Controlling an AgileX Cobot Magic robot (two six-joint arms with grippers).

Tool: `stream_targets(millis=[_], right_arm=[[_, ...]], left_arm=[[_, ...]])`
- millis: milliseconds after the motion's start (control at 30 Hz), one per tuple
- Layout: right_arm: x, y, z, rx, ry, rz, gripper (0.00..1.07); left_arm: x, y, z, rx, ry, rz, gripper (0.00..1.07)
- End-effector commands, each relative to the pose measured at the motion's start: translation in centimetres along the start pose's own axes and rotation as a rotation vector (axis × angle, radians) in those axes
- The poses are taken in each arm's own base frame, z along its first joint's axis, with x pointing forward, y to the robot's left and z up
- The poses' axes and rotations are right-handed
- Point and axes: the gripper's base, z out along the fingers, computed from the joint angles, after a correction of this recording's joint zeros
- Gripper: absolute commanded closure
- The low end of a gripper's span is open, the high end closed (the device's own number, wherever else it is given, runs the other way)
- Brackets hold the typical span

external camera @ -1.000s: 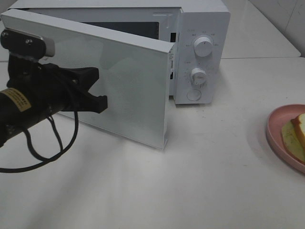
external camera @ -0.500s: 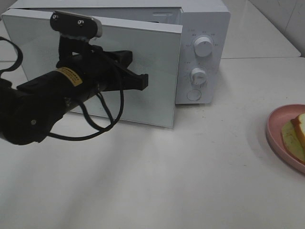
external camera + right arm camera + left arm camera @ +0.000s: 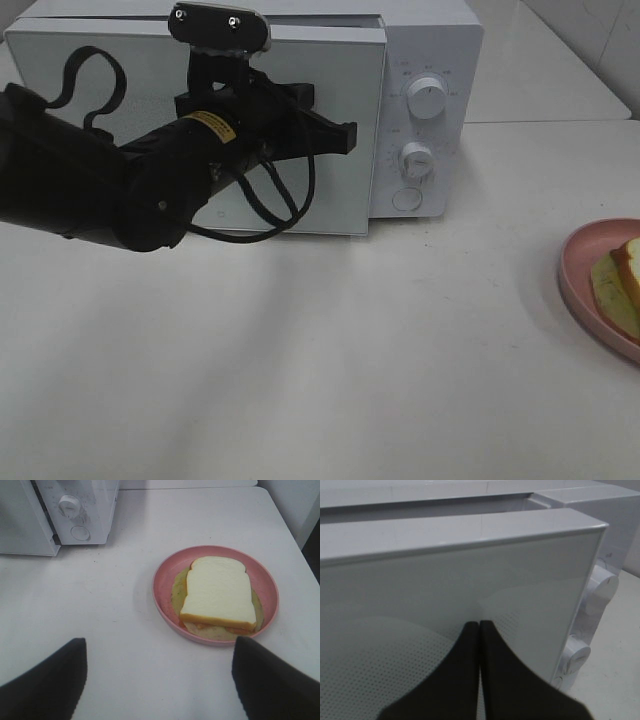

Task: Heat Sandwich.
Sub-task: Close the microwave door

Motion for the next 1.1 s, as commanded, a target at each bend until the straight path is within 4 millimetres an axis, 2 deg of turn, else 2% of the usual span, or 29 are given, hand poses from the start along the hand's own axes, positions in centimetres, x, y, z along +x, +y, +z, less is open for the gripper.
stream_targets(millis=[33,467,633,800,1100], right_arm=[[0.2,0.0,-0.3,0.003,-0.036,0.002,0.31],[0.2,0.0,-0.3,0.003,-0.036,0.002,0.31],[0.2,0.0,-0.3,0.003,-0.036,0.002,0.31],[0.2,0.0,-0.3,0.002,-0.036,0.003,0.31],[0.2,0.0,-0.3,0.002,-0.036,0.003,0.31]], left_arm=[[-0.4,-0.4,0.9,-0.003,-0.015,0.002,1.06],[-0.8,-0.5,4.0,-0.042,-0.013,0.015,1.06],[-0.7,0.2,5.0,-0.059,0.007,0.007,1.06],[-1.0,0.7,5.3,-0.071,-0.003,0.005,1.06],[-1.0,0.6,5.2,-0.068,-0.002,0.005,1.06]])
